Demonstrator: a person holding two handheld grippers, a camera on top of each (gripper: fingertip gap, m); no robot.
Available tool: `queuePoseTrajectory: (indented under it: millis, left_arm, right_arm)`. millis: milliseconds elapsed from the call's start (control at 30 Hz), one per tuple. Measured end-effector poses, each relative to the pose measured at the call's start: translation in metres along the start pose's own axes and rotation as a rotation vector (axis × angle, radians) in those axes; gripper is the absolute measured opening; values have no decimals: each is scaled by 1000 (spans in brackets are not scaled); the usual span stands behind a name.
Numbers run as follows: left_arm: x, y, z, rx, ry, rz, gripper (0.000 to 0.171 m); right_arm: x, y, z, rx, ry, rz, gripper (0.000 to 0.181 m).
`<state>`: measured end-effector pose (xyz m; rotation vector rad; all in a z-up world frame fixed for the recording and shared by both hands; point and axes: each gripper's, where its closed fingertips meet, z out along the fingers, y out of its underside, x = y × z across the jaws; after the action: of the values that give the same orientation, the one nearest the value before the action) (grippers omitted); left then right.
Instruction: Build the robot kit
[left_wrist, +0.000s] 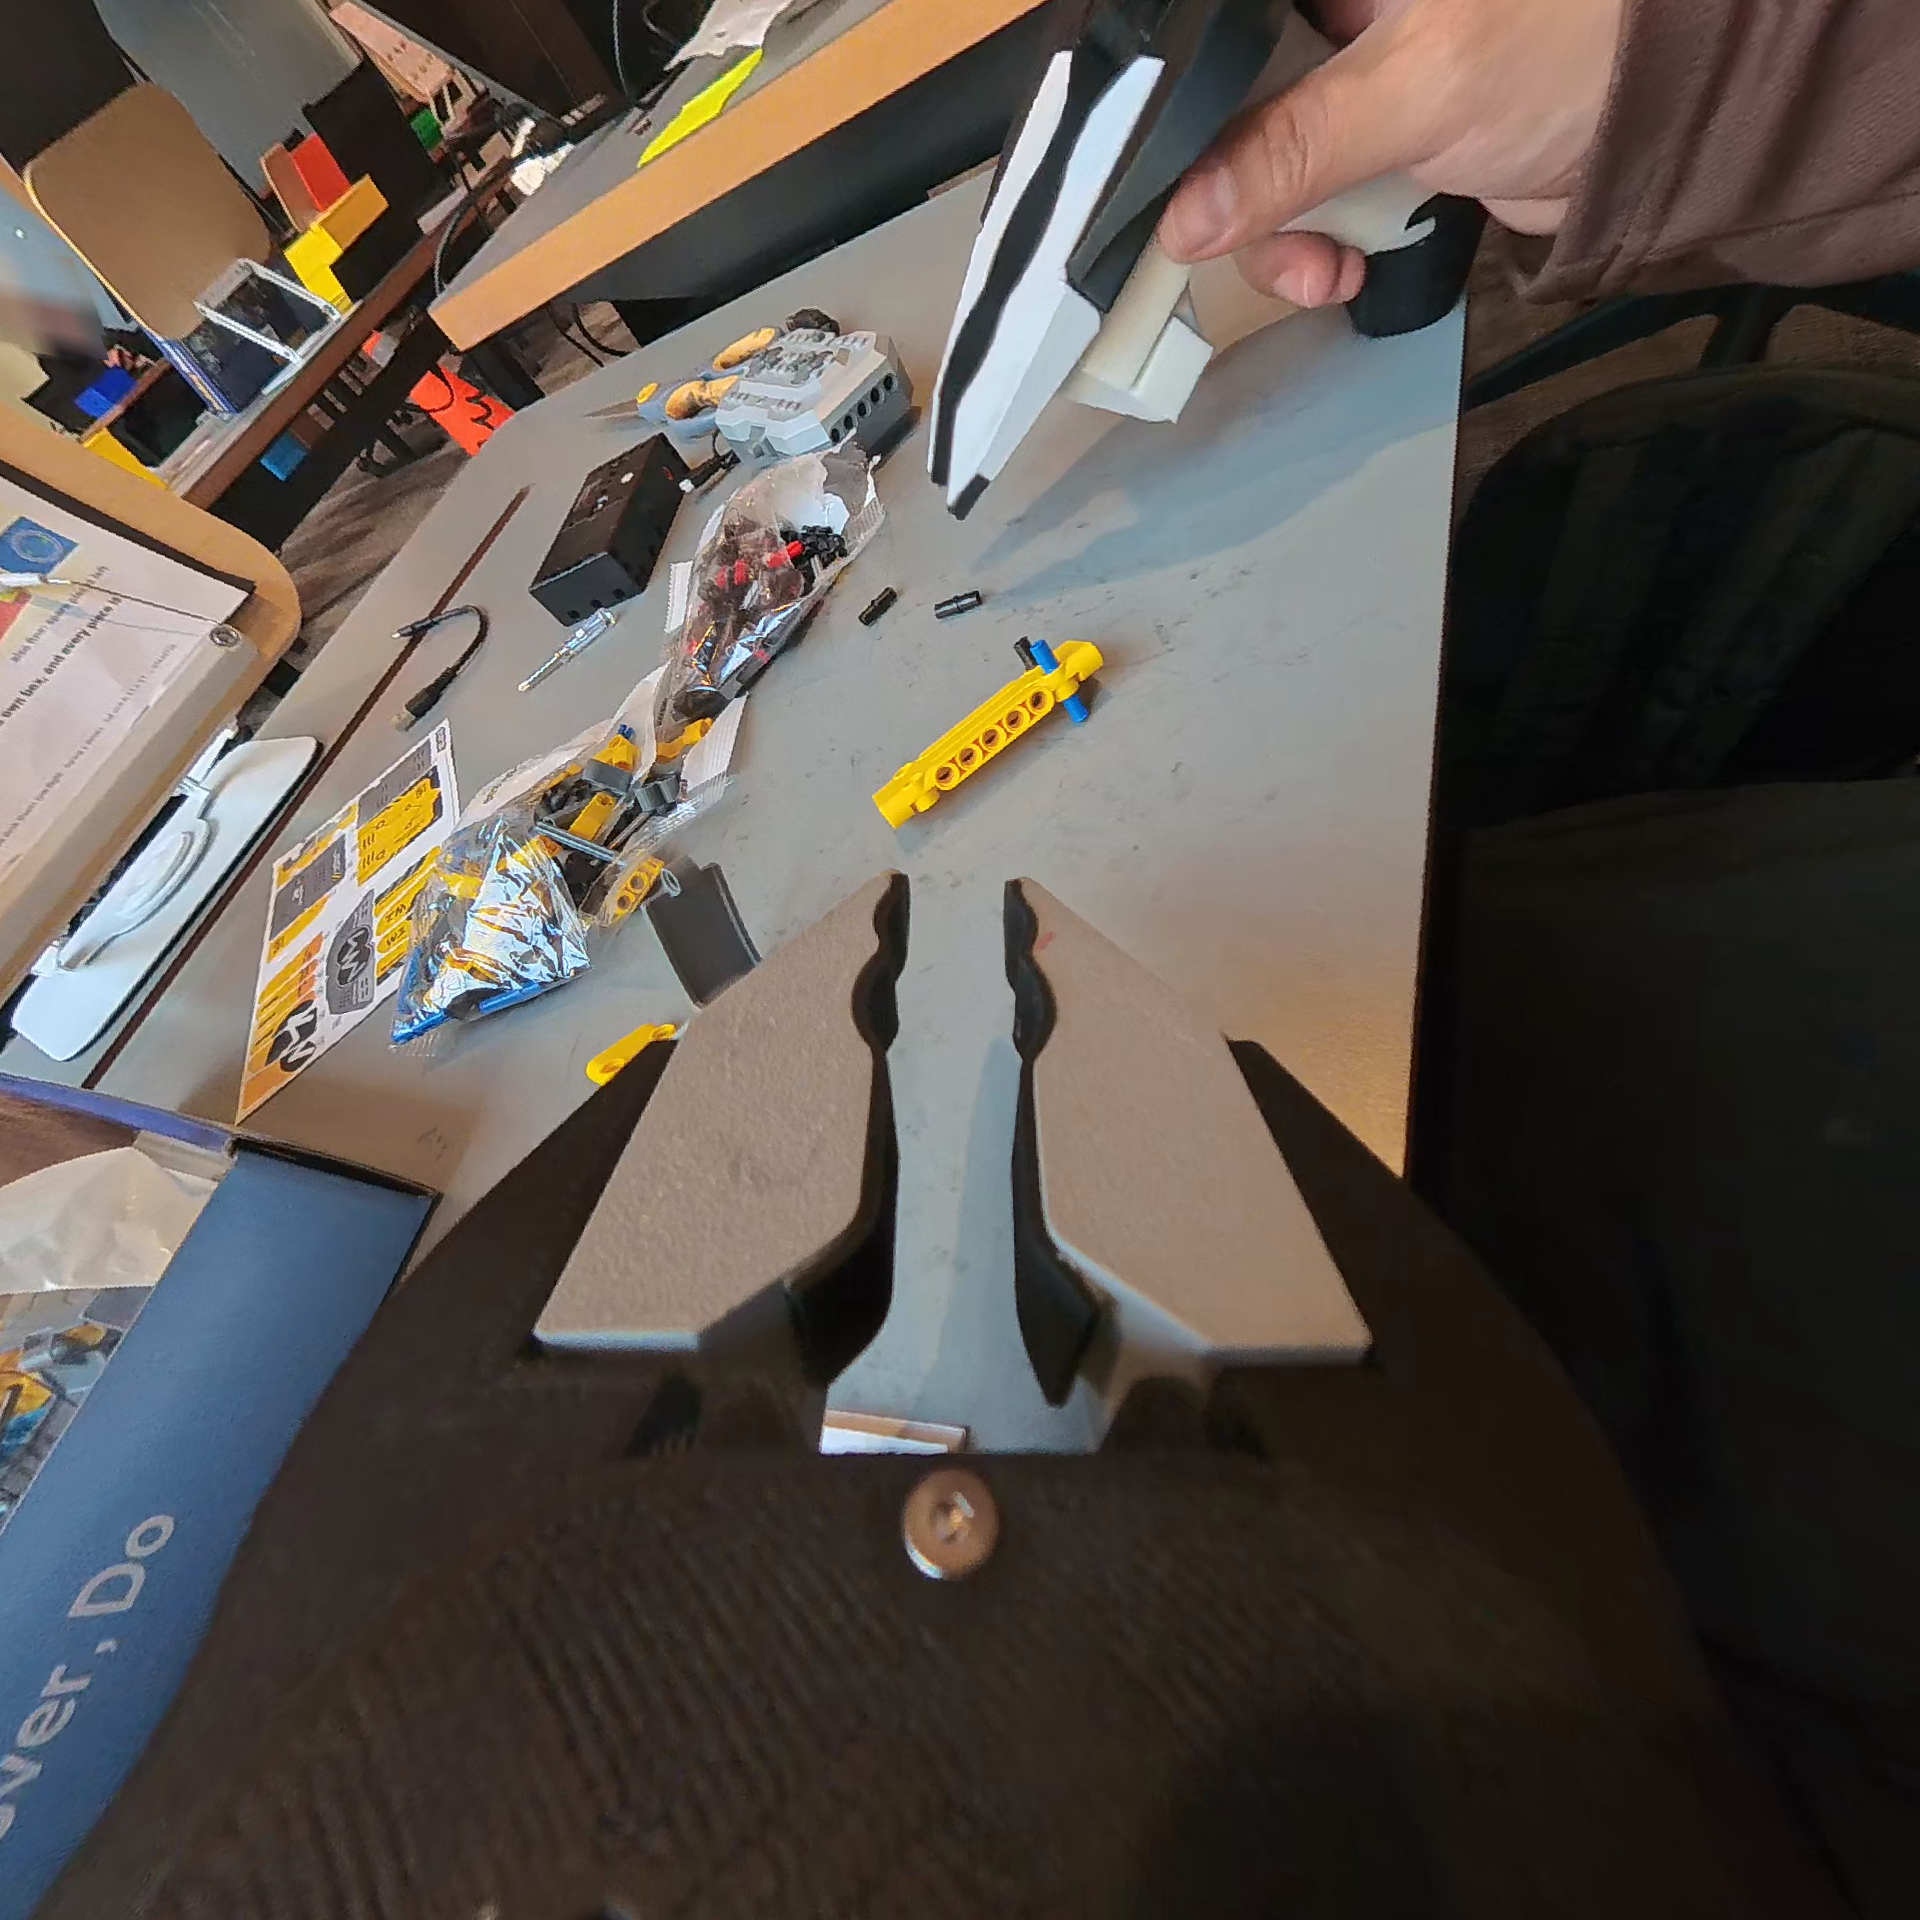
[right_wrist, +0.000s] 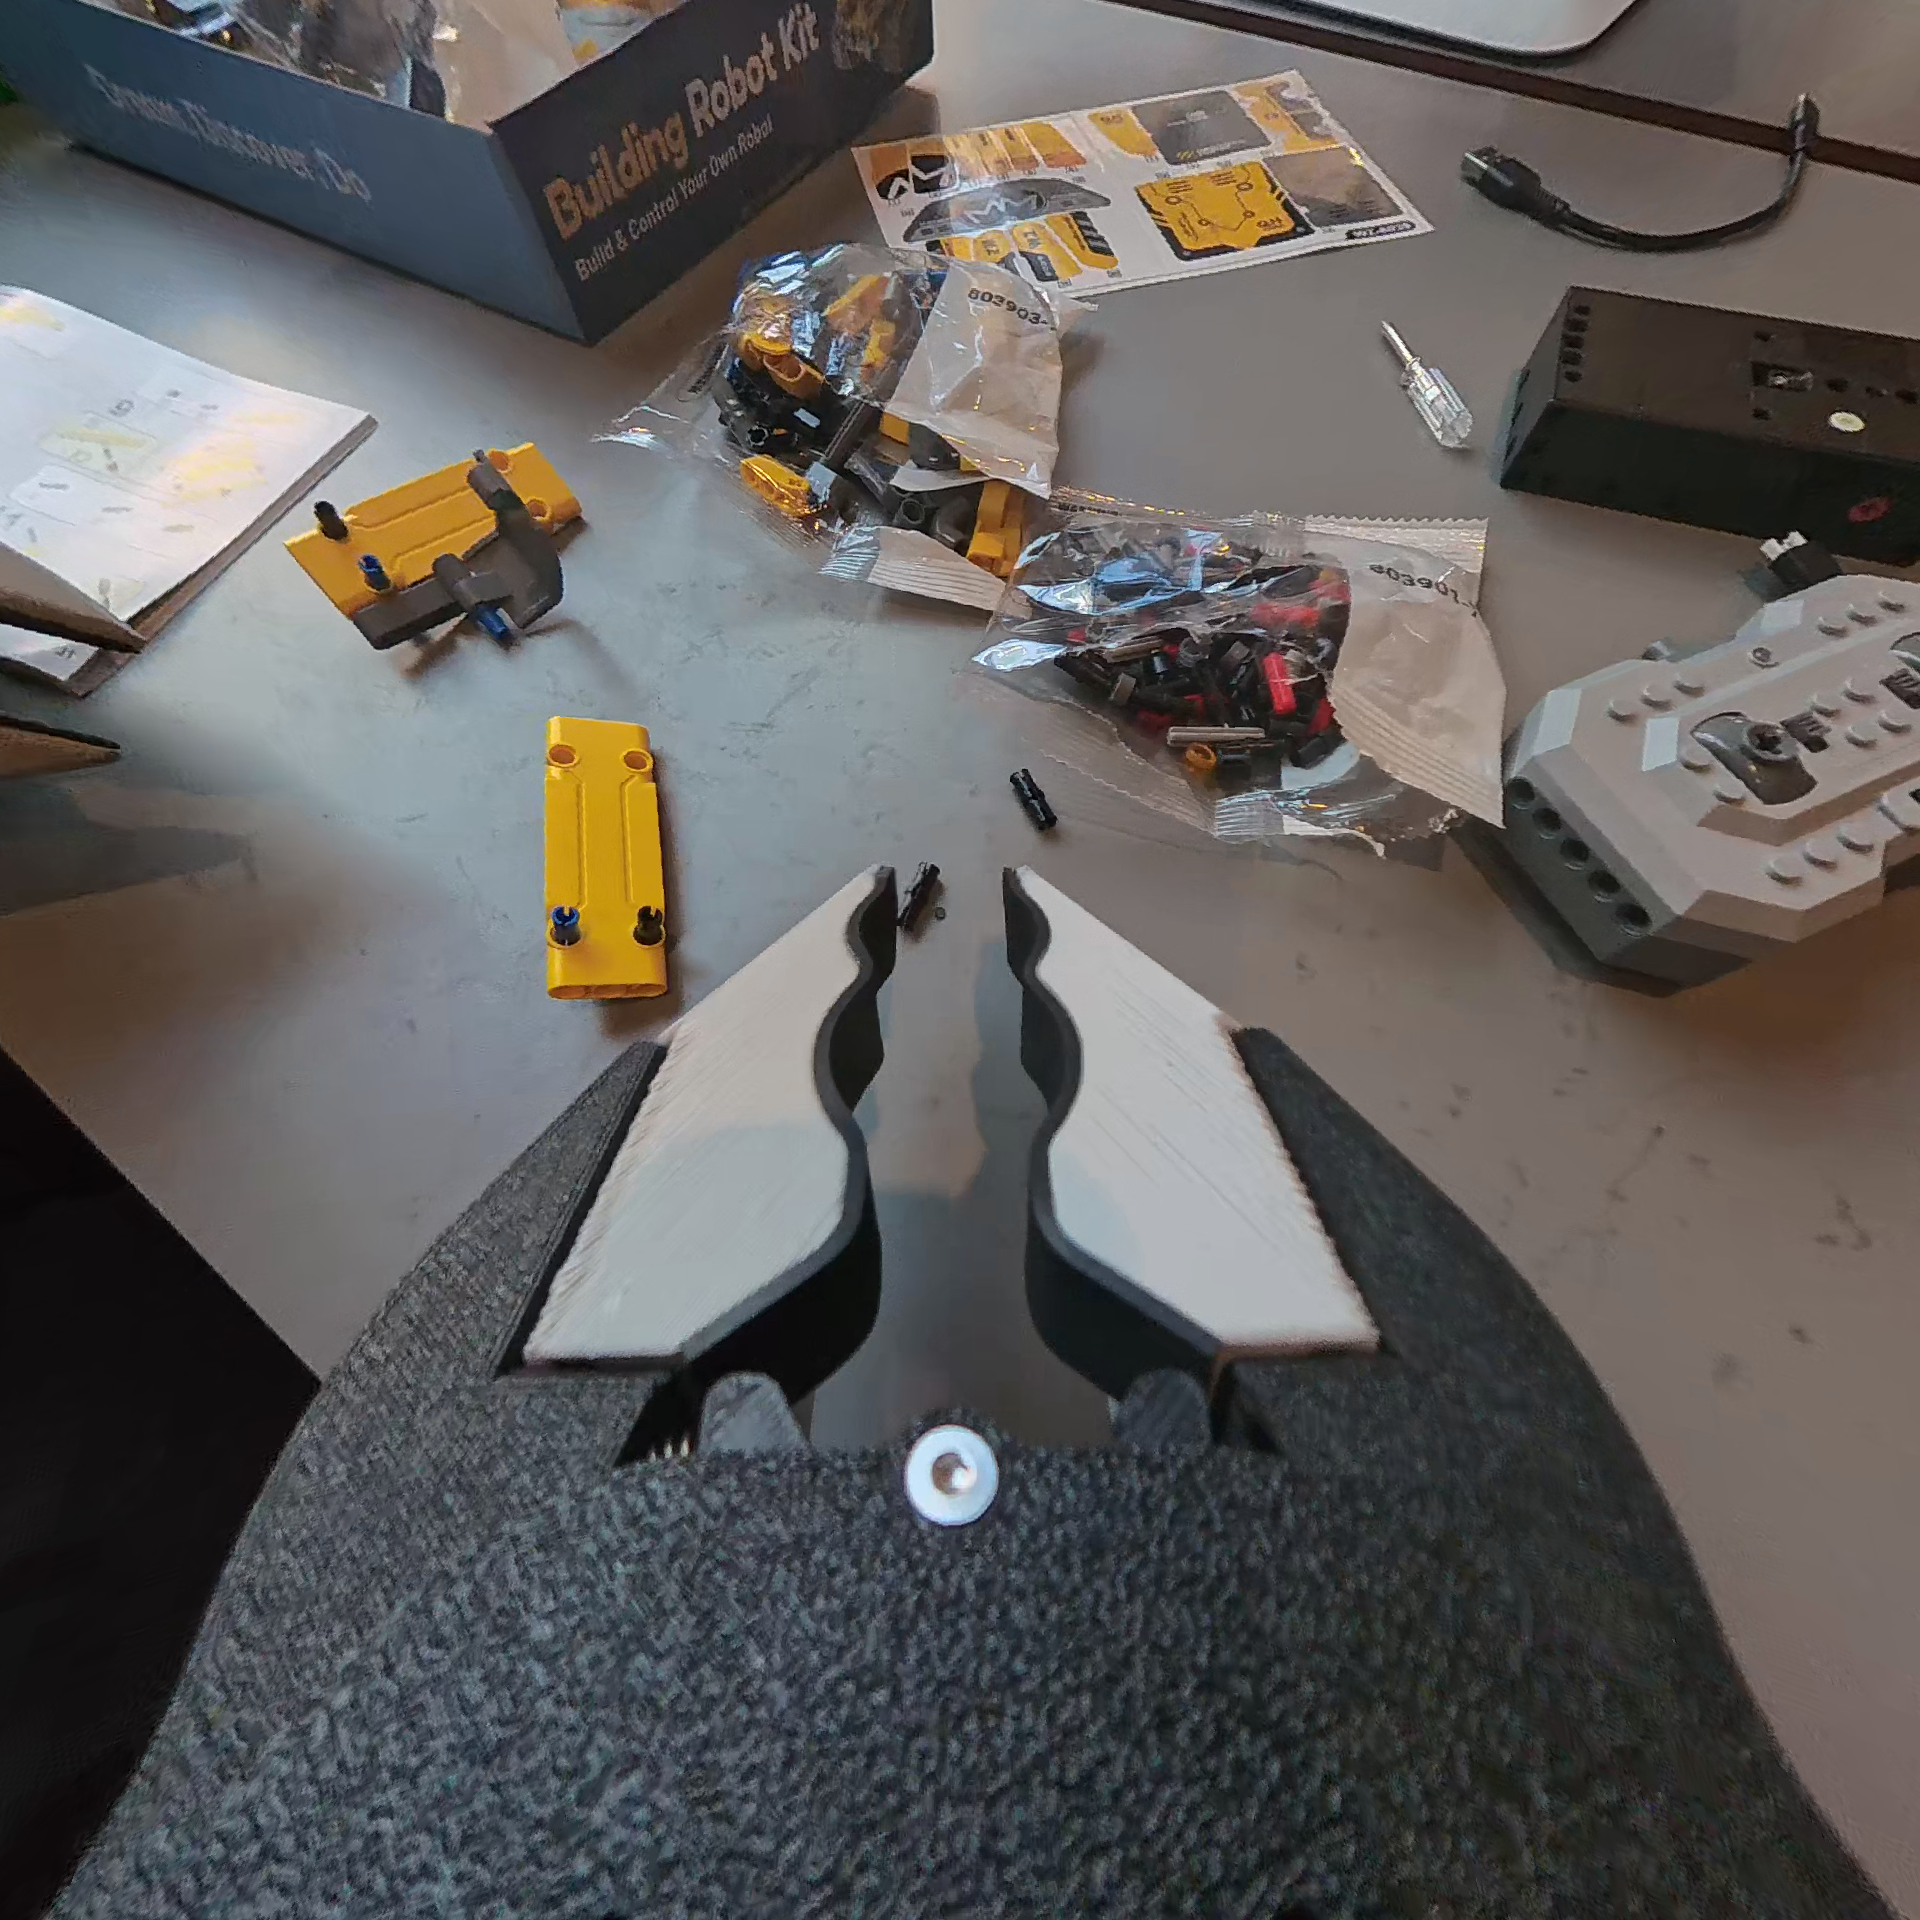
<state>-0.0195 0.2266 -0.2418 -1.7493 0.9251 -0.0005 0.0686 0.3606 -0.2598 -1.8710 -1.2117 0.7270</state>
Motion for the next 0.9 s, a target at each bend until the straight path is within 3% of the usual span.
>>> queuePoseTrajectory:
  millis: [900]
  left_arm:
    - [0, 0, 0, -2, 5, -12, 15]
  right_arm:
    - [-41, 2, 0, -14, -175, -99, 27]
